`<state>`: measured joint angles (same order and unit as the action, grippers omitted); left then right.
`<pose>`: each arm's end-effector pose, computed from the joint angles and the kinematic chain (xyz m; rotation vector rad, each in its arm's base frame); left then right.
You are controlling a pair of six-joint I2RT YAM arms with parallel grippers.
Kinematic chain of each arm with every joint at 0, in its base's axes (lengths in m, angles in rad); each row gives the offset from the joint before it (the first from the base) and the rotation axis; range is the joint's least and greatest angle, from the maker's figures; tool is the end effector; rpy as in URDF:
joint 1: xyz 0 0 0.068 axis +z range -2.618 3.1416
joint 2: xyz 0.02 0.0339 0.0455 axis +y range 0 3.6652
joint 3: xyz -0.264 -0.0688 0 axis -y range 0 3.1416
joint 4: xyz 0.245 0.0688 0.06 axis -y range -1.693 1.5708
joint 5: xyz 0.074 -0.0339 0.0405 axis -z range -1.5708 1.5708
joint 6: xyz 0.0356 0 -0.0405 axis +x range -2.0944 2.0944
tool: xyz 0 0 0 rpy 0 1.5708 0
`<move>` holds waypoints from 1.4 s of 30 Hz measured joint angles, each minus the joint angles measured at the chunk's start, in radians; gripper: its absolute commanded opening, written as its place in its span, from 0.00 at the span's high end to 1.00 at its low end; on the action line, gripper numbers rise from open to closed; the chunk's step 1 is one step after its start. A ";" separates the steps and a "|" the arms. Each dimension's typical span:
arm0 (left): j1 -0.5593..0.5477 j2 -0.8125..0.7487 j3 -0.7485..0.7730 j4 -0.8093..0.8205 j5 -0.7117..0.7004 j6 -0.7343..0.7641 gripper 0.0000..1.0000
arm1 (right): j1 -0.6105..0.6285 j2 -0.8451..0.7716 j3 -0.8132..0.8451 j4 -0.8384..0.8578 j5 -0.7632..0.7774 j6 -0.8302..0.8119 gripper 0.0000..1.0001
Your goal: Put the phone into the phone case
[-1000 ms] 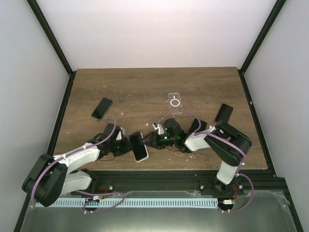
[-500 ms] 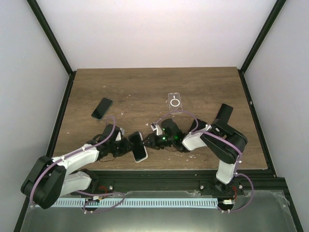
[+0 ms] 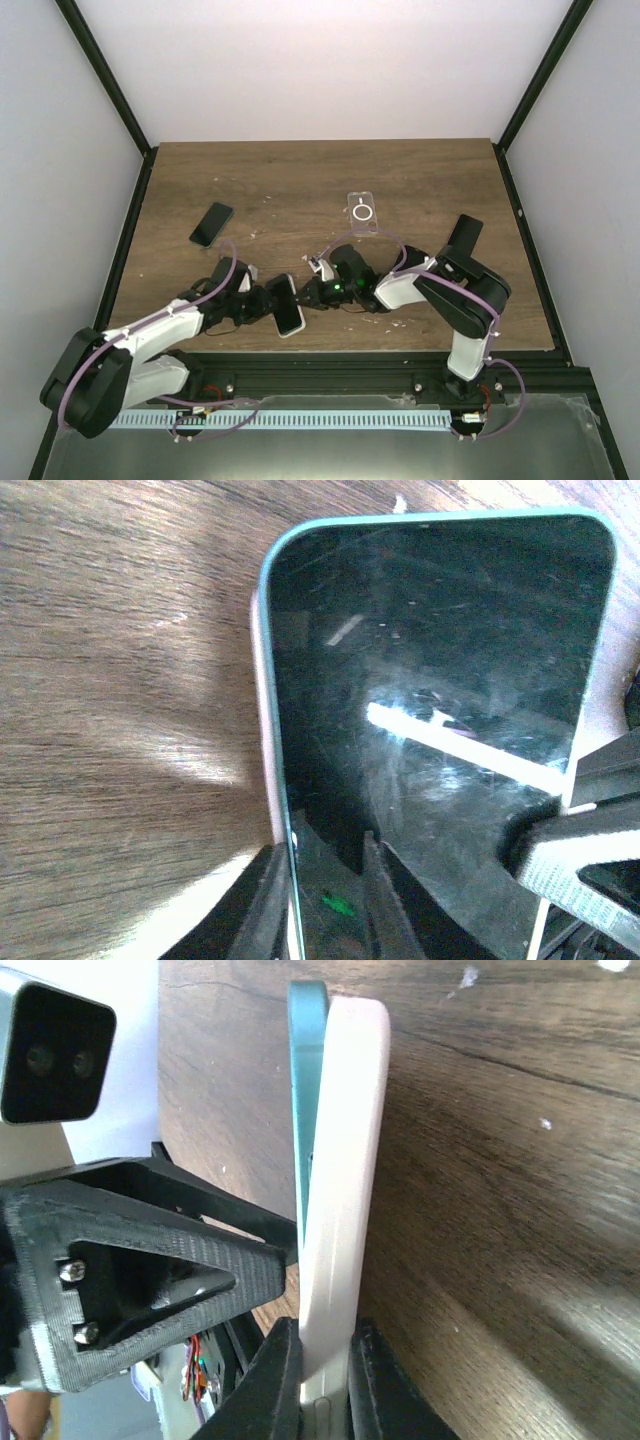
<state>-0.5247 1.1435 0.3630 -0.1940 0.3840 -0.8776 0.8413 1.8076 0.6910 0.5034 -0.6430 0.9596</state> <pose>0.1552 -0.1052 0.1355 -0.3233 2.7555 -0.9604 0.2021 0.2581 0.1173 -0.2907 2.5833 1.5720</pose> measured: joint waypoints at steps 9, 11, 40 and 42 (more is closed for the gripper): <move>0.048 -0.257 0.129 -0.149 0.029 0.027 0.28 | -0.015 -0.188 -0.047 -0.056 0.036 -0.019 0.99; 0.075 -0.322 0.158 -0.159 0.054 0.029 0.27 | -0.026 -0.286 -0.072 -0.055 0.051 -0.020 0.99; 0.061 -0.439 0.057 0.253 0.447 -0.166 0.85 | -0.040 -0.694 -0.170 0.096 0.199 0.116 0.96; 0.060 -0.436 0.054 0.263 0.450 -0.157 0.95 | -0.040 -0.692 -0.171 0.095 0.200 0.121 0.92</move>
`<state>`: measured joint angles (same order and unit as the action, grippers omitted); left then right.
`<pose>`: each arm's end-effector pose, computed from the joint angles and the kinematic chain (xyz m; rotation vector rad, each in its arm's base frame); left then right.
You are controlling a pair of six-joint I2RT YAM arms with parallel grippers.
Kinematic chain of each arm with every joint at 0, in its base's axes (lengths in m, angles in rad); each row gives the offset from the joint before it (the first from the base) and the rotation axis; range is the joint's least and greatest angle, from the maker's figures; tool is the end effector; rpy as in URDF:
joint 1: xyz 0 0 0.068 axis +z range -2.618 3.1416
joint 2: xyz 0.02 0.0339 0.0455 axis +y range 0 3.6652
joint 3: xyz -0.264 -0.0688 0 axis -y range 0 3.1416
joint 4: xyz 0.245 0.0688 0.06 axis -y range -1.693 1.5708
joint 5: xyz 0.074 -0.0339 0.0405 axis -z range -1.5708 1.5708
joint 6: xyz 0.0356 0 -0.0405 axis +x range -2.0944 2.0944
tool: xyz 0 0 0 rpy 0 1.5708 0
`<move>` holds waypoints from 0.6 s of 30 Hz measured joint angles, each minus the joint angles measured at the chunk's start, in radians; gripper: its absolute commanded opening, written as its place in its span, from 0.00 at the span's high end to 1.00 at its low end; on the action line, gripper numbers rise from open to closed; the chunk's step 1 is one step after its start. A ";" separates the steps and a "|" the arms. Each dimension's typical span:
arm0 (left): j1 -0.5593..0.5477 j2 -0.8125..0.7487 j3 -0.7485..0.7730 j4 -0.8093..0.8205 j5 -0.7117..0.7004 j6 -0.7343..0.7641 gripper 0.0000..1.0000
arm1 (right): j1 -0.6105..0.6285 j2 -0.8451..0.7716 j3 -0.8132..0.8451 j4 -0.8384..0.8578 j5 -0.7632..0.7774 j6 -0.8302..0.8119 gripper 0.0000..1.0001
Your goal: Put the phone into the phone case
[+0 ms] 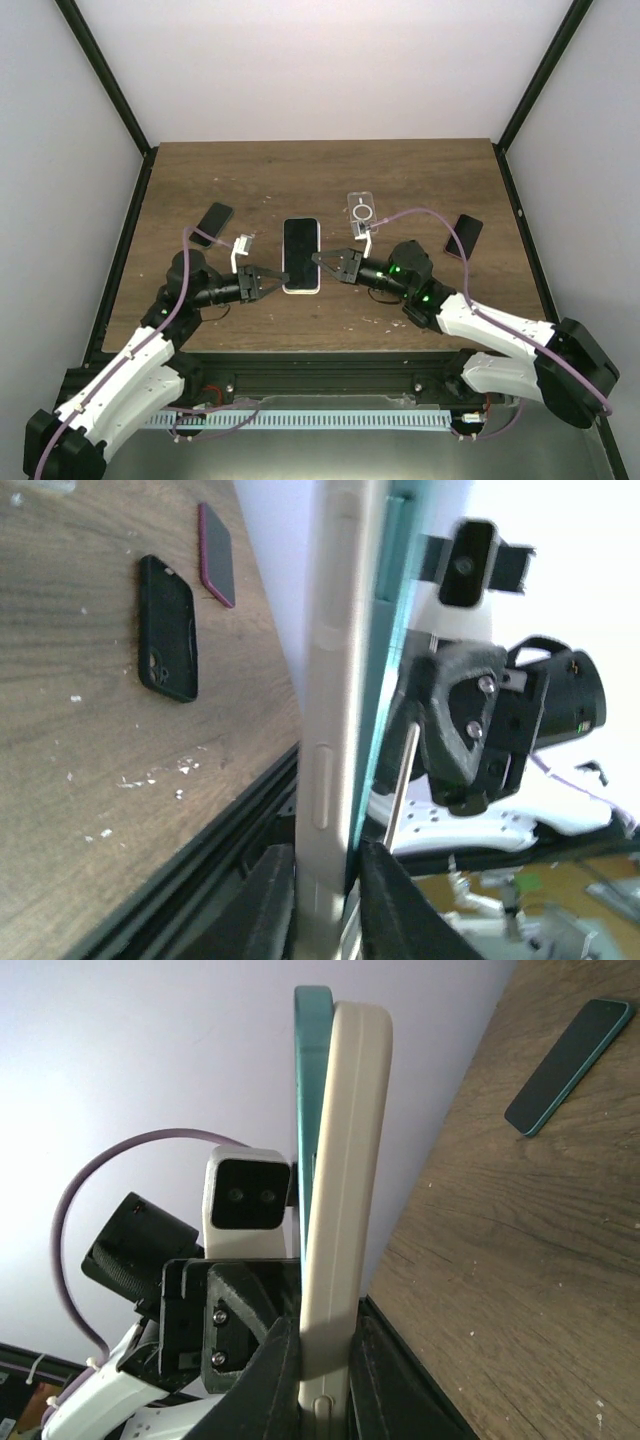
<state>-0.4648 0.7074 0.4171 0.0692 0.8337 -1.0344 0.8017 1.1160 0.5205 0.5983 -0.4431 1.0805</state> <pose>0.1373 -0.0983 0.2509 0.1177 2.1109 -1.7323 0.1606 0.1879 0.2632 -0.1564 1.8857 1.7407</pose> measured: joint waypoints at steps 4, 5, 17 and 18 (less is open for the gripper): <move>0.000 0.003 -0.001 0.018 0.006 0.031 1.00 | -0.004 0.002 0.000 -0.002 -0.006 0.012 0.83; 0.000 0.005 -0.001 0.019 0.009 0.039 1.00 | -0.004 0.002 0.000 -0.002 -0.007 0.008 0.82; -0.002 -0.001 0.010 -0.020 0.016 0.102 0.45 | -0.005 -0.023 -0.001 -0.037 -0.095 -0.126 0.97; -0.002 -0.009 0.016 -0.021 0.016 0.102 0.44 | -0.006 -0.034 -0.004 -0.038 -0.116 -0.145 0.97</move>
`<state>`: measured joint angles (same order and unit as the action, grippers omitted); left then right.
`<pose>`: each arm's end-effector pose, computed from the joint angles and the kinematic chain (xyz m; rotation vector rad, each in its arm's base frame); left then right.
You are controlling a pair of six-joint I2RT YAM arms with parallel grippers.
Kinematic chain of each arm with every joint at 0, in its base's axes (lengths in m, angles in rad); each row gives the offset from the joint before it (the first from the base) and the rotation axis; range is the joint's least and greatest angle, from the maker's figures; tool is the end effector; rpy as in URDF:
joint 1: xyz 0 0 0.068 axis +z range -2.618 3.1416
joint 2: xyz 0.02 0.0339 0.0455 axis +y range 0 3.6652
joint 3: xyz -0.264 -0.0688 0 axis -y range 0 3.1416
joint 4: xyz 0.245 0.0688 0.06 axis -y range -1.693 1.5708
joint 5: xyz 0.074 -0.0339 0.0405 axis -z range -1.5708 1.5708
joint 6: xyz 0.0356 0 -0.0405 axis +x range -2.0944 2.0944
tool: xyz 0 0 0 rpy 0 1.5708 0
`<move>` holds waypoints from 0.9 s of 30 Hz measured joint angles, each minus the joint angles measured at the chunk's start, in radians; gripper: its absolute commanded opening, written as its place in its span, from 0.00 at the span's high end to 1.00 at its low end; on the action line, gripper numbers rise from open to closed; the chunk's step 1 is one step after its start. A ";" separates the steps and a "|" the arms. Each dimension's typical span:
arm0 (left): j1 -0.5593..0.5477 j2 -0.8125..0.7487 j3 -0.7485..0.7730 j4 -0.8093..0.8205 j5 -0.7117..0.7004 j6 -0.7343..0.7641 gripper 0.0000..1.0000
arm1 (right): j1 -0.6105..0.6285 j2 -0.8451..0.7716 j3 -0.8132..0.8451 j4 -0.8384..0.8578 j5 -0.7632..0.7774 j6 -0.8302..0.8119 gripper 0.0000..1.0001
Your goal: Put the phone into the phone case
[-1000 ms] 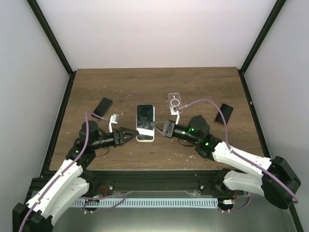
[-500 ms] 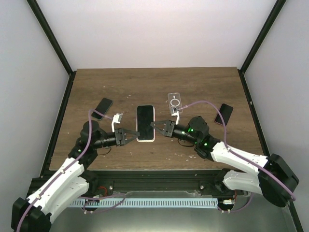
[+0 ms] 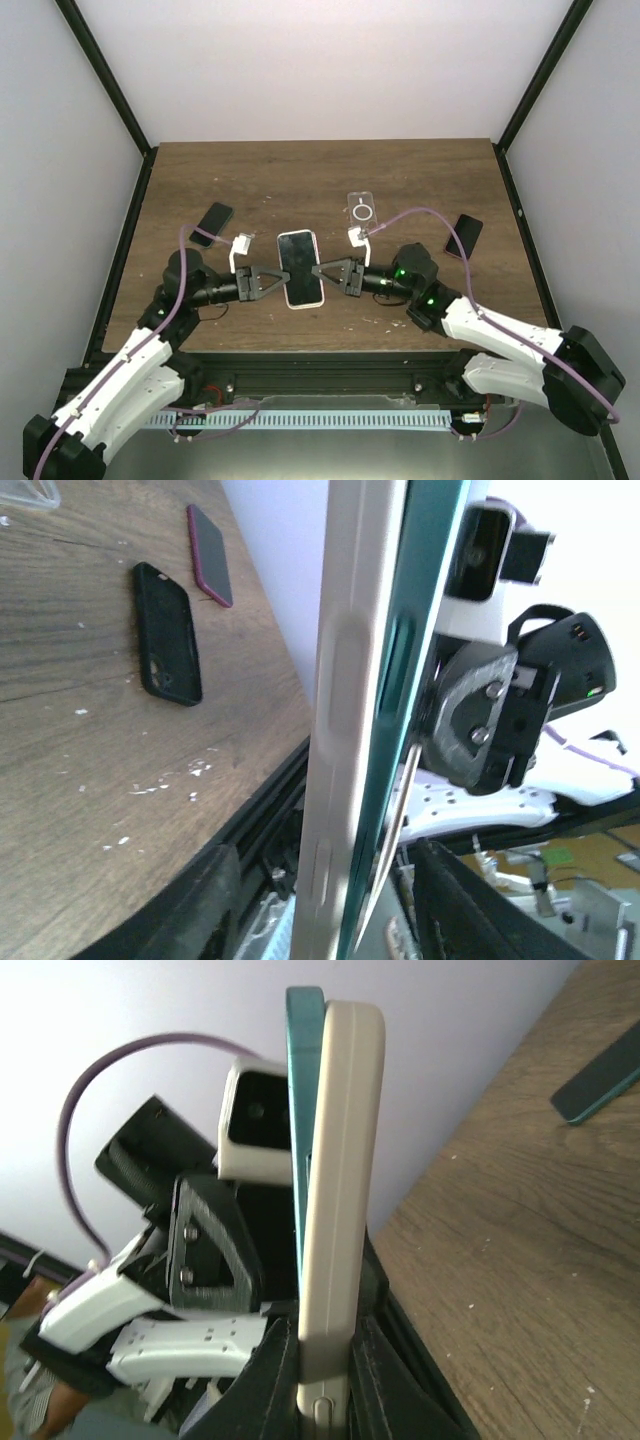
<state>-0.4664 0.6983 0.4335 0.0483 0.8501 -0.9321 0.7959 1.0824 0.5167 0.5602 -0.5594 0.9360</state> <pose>0.1355 -0.0982 0.2561 0.2409 2.0647 -1.6875 0.1539 0.1842 0.2654 -0.3908 1.8499 1.7156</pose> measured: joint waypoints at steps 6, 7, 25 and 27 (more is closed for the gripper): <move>0.000 -0.051 0.051 0.036 0.000 -0.021 0.43 | 0.000 -0.060 -0.055 0.033 -0.120 -0.047 0.96; 0.000 -0.060 0.056 0.049 0.000 -0.031 0.43 | 0.000 -0.064 -0.062 0.037 -0.134 -0.049 0.96; 0.000 -0.018 0.091 0.080 -0.018 -0.047 0.55 | 0.000 -0.068 -0.084 0.072 -0.250 -0.068 0.91; 0.000 -0.006 0.100 0.074 -0.011 -0.034 0.55 | 0.000 -0.068 -0.075 0.050 -0.246 -0.079 0.91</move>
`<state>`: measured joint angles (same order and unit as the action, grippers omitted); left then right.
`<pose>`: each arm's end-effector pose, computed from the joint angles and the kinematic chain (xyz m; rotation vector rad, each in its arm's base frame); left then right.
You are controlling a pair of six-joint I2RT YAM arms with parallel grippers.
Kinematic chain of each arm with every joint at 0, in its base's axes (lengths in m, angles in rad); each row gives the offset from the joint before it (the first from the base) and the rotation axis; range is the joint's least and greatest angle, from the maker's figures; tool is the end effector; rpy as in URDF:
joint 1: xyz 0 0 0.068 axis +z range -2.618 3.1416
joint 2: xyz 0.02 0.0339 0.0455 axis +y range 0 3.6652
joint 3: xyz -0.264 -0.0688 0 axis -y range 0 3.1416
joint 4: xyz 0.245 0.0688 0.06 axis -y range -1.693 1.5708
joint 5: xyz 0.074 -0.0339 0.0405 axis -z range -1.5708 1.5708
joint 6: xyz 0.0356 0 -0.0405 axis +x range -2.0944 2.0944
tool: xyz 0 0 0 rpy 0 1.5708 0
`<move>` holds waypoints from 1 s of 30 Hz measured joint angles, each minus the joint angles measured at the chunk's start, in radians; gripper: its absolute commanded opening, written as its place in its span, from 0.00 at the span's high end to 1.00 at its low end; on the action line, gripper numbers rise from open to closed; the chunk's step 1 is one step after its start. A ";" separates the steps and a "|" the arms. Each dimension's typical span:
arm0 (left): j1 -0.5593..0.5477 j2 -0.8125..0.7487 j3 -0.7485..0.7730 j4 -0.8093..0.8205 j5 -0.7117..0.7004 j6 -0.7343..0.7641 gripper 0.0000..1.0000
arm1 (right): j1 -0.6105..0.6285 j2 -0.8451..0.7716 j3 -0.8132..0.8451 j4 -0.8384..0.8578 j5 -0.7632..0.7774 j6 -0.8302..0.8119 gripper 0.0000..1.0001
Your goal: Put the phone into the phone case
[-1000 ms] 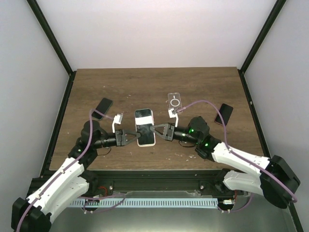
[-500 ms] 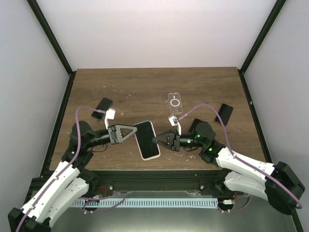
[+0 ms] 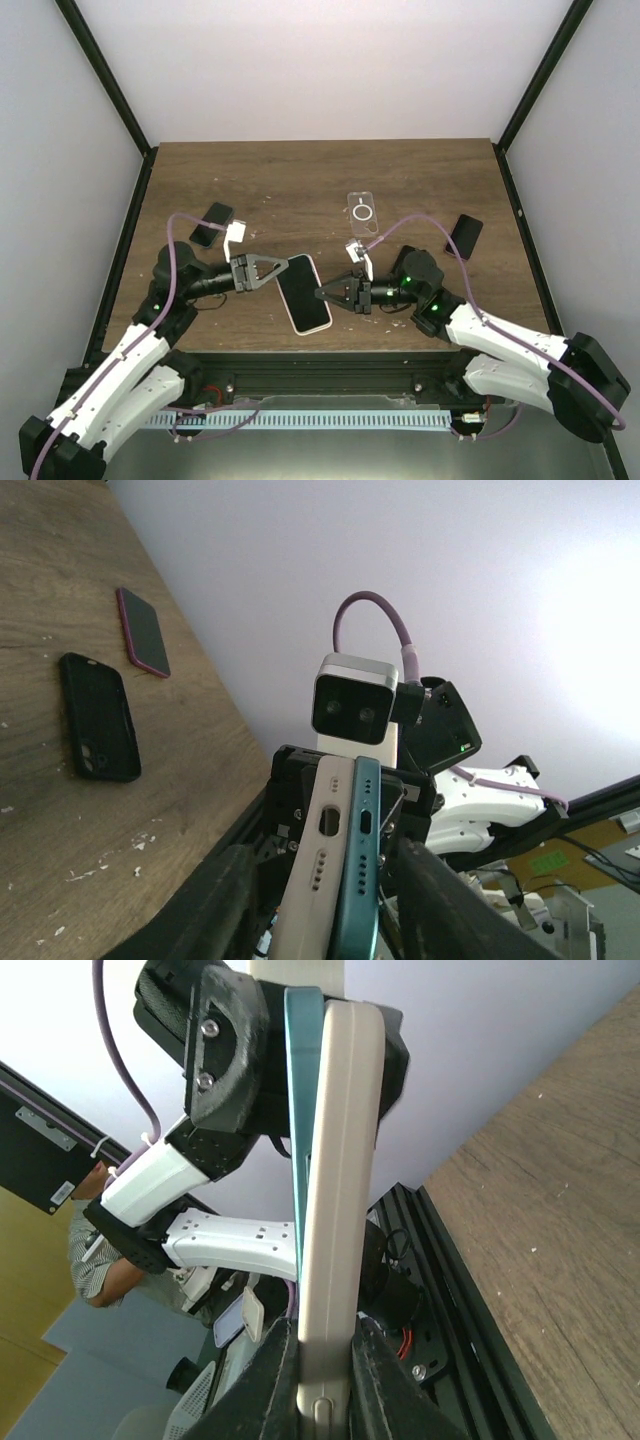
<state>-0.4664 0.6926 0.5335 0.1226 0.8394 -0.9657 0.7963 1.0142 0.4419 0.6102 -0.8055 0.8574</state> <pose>0.1363 -0.0983 0.2989 0.2985 1.8900 -1.7041 0.1338 0.1735 0.2591 -0.7158 1.7611 1.8301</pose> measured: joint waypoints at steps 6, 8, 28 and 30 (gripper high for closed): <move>0.000 0.026 -0.003 0.027 0.034 -0.011 0.67 | 0.000 0.029 0.035 0.005 0.005 -0.008 0.91; 0.000 0.025 -0.022 0.049 0.041 -0.025 0.71 | 0.000 0.052 0.043 0.013 0.007 -0.008 0.91; 0.003 0.130 -0.049 0.033 -0.097 -0.015 0.80 | -0.008 0.185 0.034 0.032 0.085 0.044 0.58; 0.003 0.132 -0.042 -0.006 -0.130 0.005 0.80 | -0.010 0.174 0.034 0.004 0.113 0.040 0.50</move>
<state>-0.4637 0.8246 0.4919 0.1169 0.7090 -0.9607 0.7868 1.1877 0.4763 0.6144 -0.6930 0.8974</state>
